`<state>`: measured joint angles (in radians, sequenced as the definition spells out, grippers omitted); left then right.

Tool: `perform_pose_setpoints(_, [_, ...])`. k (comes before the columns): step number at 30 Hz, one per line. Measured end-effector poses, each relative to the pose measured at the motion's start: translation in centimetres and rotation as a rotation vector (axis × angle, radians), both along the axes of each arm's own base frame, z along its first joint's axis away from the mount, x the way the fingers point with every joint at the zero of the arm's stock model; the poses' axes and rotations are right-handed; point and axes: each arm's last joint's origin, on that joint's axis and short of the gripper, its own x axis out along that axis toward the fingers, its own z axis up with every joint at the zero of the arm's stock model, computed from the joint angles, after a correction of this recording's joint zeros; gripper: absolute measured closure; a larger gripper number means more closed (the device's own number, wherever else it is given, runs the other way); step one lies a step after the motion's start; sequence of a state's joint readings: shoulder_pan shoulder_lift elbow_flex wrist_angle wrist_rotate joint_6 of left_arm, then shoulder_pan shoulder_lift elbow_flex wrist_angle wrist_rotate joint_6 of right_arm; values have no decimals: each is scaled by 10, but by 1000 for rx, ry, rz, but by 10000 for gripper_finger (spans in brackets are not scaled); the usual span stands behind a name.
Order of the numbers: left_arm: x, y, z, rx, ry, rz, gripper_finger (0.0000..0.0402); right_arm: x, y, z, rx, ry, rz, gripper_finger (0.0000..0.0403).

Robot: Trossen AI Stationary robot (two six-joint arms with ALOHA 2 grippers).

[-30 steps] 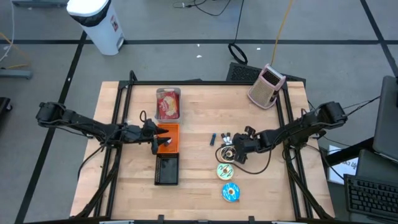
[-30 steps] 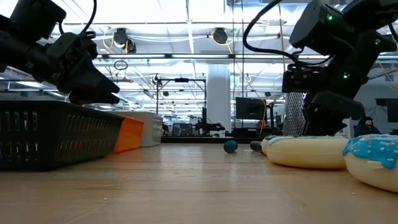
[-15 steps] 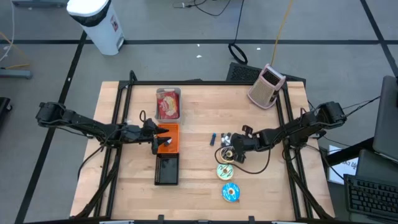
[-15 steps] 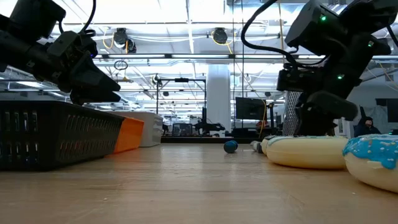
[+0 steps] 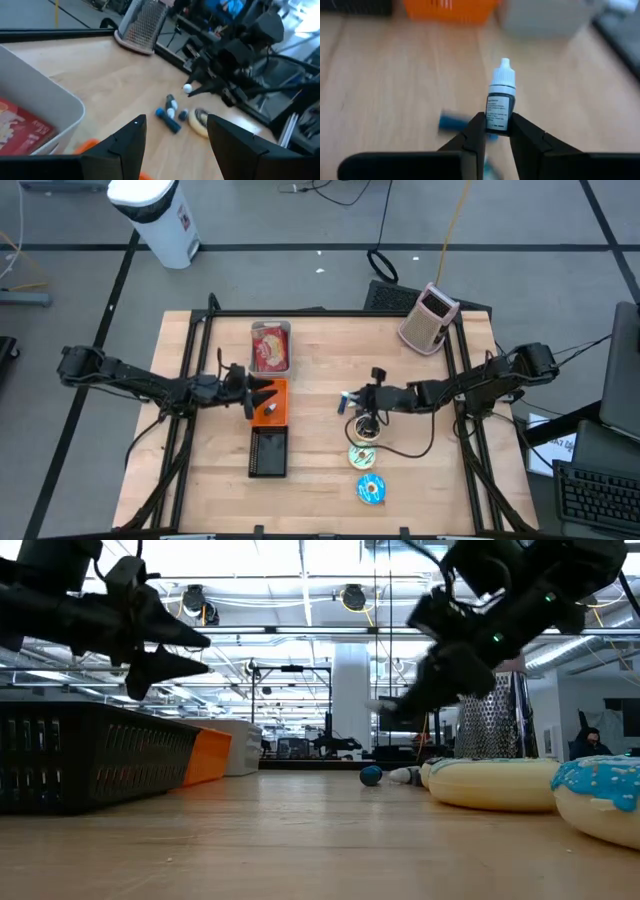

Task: Pick & Place Food Item
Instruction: Put the black food coloring bottle into the orange bin

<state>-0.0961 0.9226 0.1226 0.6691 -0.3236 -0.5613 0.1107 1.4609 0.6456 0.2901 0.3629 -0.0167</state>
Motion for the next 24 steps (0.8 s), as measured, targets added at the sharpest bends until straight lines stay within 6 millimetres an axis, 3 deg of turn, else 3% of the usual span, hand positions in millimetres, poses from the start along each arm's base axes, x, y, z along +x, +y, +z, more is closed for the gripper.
perform_pose_setpoints(5, [6, 4, 13, -47, -55, 23, 190, 9, 1, 16, -123, -141, 78, 341])
perform_pose_setpoints(9, [22, 6, 26, -59, -63, -30, 190, 14, 1, 24, -180, -167, 106, 343])
perform_pose_setpoints(17, [84, 16, 41, -188, 50, -153, 186, 27, 5, 48, -269, -198, 151, 342])
perform_pose_setpoints(24, [136, 24, 42, -139, 124, -188, 142, 27, 11, 49, -270, -170, 161, 340])
